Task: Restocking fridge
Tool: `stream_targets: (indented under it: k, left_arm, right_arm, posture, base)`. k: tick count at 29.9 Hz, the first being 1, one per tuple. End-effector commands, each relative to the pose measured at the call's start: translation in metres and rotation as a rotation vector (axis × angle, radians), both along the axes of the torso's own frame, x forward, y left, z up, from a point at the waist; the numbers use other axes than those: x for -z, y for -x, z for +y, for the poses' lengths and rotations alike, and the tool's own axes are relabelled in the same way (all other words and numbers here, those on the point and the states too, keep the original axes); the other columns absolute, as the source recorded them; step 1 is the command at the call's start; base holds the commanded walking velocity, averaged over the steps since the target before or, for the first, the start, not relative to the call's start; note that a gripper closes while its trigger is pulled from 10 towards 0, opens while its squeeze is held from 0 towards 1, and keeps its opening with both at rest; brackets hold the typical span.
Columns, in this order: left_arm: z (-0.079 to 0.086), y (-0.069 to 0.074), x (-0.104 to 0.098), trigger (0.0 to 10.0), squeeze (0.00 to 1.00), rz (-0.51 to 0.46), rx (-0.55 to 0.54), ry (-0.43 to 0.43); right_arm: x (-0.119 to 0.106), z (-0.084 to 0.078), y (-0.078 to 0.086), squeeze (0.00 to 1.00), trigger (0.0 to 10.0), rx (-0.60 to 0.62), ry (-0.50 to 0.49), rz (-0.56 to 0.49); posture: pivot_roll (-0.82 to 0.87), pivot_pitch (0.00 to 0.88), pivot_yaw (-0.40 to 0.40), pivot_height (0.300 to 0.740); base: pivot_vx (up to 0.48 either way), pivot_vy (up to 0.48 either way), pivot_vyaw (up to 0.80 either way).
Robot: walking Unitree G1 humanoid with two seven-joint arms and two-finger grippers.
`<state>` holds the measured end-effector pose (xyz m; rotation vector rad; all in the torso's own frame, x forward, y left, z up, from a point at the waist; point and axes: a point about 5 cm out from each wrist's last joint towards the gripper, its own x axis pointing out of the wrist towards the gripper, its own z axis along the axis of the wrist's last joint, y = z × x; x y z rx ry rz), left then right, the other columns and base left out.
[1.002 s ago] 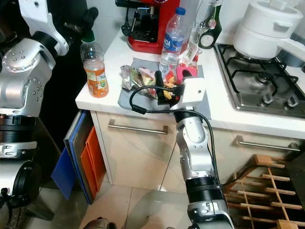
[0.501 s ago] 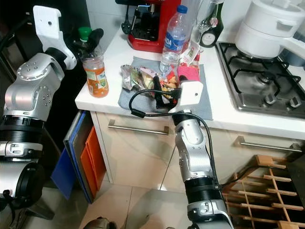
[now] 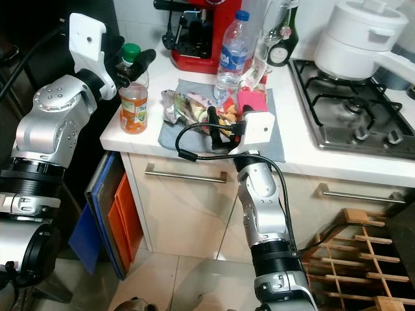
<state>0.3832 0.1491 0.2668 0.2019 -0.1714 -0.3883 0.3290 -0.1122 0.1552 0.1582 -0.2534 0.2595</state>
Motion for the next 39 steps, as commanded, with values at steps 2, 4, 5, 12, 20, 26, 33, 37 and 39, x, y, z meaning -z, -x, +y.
stream_targets:
  k: [2,4,5,12,20,26,33,37,39]
  left_arm:
    - [0.01,-0.001,0.037,0.0,0.0,0.138,-0.05,-0.069]
    - [0.01,-0.001,0.036,0.0,0.0,0.131,-0.055,-0.069]
    - [0.011,-0.001,0.033,0.0,0.0,0.099,-0.059,-0.061]
    - [0.011,0.002,0.017,0.0,0.0,0.001,-0.055,-0.02]
    - [-0.002,0.005,0.004,0.0,0.0,-0.113,-0.099,0.192]
    - [-0.017,0.021,-0.034,0.0,0.0,-0.407,-0.11,0.165]
    - [-0.032,0.029,-0.039,0.0,0.0,-0.451,-0.037,0.105]
    - [-0.033,0.026,-0.038,10.0,0.0,-0.449,-0.061,0.088]
    - [-0.032,0.025,-0.038,10.0,0.0,-0.448,-0.059,0.092]
  right_arm:
    - [0.002,0.001,-0.001,0.0,10.0,-0.006,-0.006,0.018]
    - [0.003,0.001,-0.001,0.0,10.0,-0.007,-0.007,0.018]
    - [0.003,0.002,-0.002,0.0,10.0,-0.009,-0.007,0.02]
    - [0.002,0.002,-0.002,0.0,10.0,-0.013,-0.004,0.019]
    - [-0.019,-0.006,-0.017,0.0,10.0,0.043,-0.021,-0.042]
    - [-0.04,-0.03,-0.026,0.0,10.0,0.177,-0.001,-0.119]
    - [-0.048,-0.043,-0.022,0.0,10.0,0.305,0.053,-0.189]
    - [-0.055,-0.043,-0.018,0.0,10.0,0.347,0.09,-0.245]
    - [-0.056,-0.042,-0.017,0.0,10.0,0.354,0.094,-0.253]
  posture:
    - [0.07,0.0,-0.02,0.74]
    - [0.07,0.0,-0.02,0.74]
    - [0.07,0.0,-0.021,0.74]
    - [0.07,0.0,-0.025,0.74]
    - [0.04,0.0,-0.008,0.74]
    - [0.04,0.0,-0.012,0.74]
    - [0.03,0.0,-0.005,0.74]
    - [0.02,0.0,-0.007,0.74]
    - [0.02,0.0,-0.011,0.74]
  base:
    - [0.0,0.0,0.0]
    - [0.0,0.0,0.0]
    - [0.0,0.0,0.0]
    - [0.0,0.0,0.0]
    - [0.0,0.0,0.0]
    - [0.0,0.0,0.0]
    - [0.0,0.0,0.0]
    - [0.0,0.0,0.0]
    - [0.0,0.0,0.0]
